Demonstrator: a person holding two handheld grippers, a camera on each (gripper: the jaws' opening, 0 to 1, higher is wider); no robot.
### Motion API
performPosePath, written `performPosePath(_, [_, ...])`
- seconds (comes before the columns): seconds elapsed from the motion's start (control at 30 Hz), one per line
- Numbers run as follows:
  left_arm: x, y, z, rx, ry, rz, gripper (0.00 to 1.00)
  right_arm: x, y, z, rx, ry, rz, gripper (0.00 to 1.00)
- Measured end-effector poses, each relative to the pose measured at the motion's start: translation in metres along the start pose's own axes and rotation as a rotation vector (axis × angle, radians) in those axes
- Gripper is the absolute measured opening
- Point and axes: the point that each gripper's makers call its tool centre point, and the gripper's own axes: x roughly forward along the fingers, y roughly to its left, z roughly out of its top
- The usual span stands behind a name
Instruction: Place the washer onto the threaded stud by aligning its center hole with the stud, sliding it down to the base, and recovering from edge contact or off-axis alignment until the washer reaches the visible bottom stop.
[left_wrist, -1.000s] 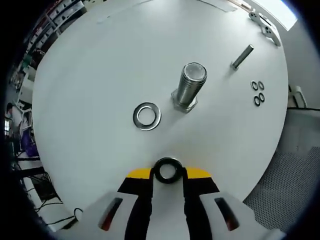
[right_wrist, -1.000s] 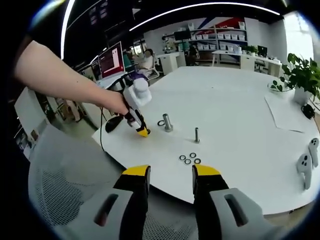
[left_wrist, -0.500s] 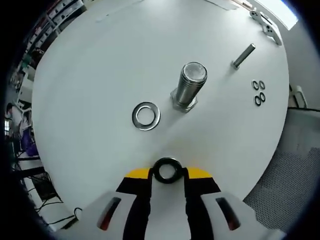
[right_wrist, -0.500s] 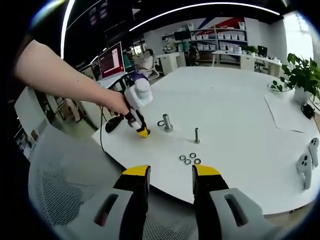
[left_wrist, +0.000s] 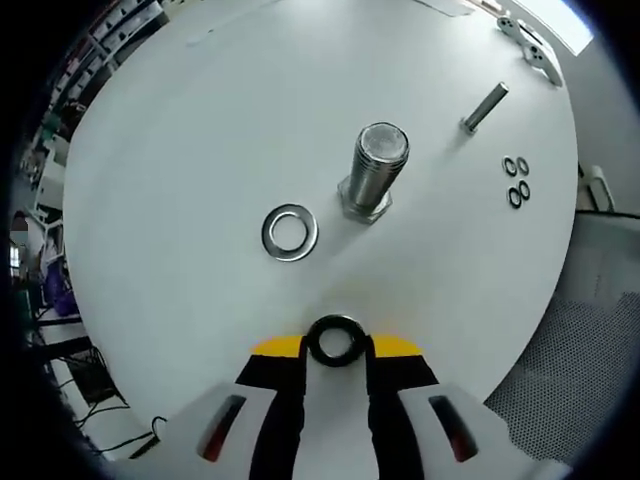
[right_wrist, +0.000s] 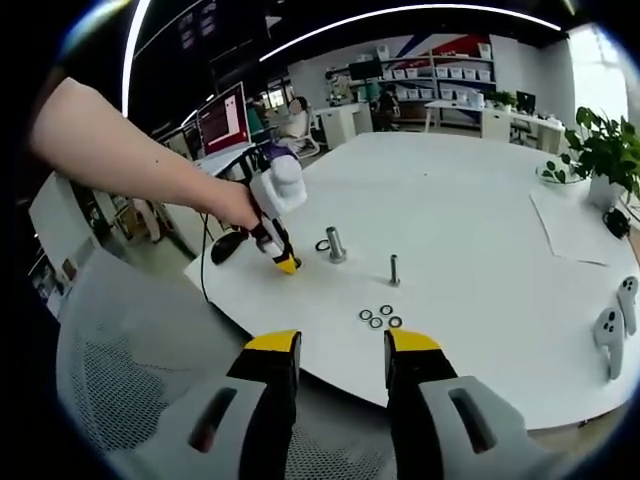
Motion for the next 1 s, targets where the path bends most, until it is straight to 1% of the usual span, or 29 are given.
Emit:
performPosePath(0.1, [0.0, 0.001, 0.0, -0.004, -0.009, -0.004, 0.2, 0.0, 0.0, 0.0, -0.002, 0.001, 0.0, 0.36])
performPosePath(0.3, [-0.001, 0.001, -0.002, 0.036, -0.022, -0.012, 0.19, 0.0, 0.0, 0.0, 0.0, 0.0, -0.001, 0.36])
performPosePath(0.57, [-0.002, -0.007, -0.006, 0.114, -0.001, -0.015, 0.18, 0.001, -0.001, 0.0, -0.001, 0.002, 0.0, 0.35])
performPosePath(0.7, [-0.004, -0.008, -0.008, 0.127, -0.002, -0.014, 0.18, 0.0, -0.001, 0.0, 0.001, 0.0, 0.0, 0.35])
performPosePath(0.87, [-0.01, -0.006, -0.001, 0.135, -0.031, -0.013, 0.18, 0.0, 0.0, 0.0, -0.001, 0.003, 0.002, 0.35])
performPosePath(1.0, [-0.017, -0.004, 0.005, 0.164, -0.044, -0.007, 0.18, 0.0, -0.001, 0.0, 0.001, 0.004, 0.001, 0.35])
